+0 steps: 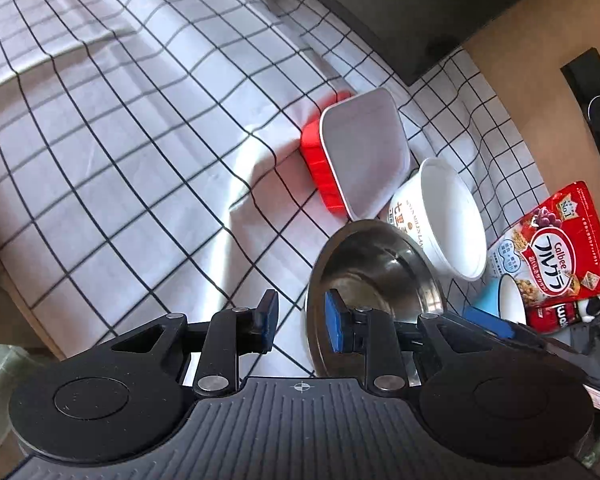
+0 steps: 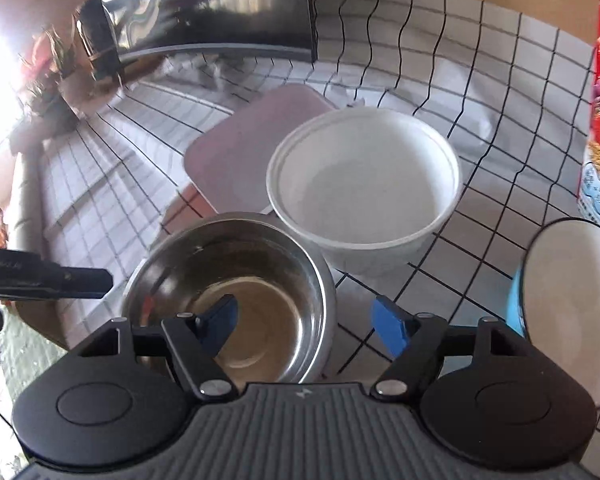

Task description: Organize plates and bowls

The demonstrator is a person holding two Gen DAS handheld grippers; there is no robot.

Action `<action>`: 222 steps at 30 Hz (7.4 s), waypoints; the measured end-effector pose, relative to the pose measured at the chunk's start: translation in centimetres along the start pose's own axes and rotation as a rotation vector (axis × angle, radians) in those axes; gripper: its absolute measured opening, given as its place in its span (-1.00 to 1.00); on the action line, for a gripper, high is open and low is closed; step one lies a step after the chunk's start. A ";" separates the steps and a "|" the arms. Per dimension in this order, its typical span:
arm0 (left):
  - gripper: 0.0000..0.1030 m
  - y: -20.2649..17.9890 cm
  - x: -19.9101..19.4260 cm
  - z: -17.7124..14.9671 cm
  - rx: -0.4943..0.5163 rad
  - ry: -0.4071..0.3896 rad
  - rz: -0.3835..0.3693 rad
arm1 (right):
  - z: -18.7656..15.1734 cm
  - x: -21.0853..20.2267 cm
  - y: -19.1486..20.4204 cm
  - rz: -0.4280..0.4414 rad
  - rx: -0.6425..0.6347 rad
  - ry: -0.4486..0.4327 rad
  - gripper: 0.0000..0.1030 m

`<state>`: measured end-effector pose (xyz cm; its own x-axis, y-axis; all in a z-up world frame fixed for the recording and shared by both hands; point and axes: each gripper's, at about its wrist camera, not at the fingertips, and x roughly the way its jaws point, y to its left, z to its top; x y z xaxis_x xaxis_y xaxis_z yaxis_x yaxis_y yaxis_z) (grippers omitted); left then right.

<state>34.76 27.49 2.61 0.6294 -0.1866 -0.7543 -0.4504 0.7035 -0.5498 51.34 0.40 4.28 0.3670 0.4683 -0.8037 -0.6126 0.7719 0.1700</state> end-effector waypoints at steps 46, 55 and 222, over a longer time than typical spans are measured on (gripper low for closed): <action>-0.54 -8.5 -0.9 -1.4 0.300 -0.023 0.055 | -1.0 -1.0 1.1 0.048 0.041 0.002 0.56; -0.54 -13.6 1.3 -5.5 0.474 0.035 0.005 | -5.6 -6.6 -2.3 -0.039 0.151 -0.064 0.59; -0.59 -7.8 8.9 -4.1 0.541 0.268 0.098 | -9.7 -0.7 -3.6 -0.125 0.390 0.104 -0.30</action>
<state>41.26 17.50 -1.29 0.3882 -0.2198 -0.8950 -0.0686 0.9616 -0.2659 46.51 -6.93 -1.31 0.3372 0.3302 -0.8816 -0.2495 0.9343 0.2545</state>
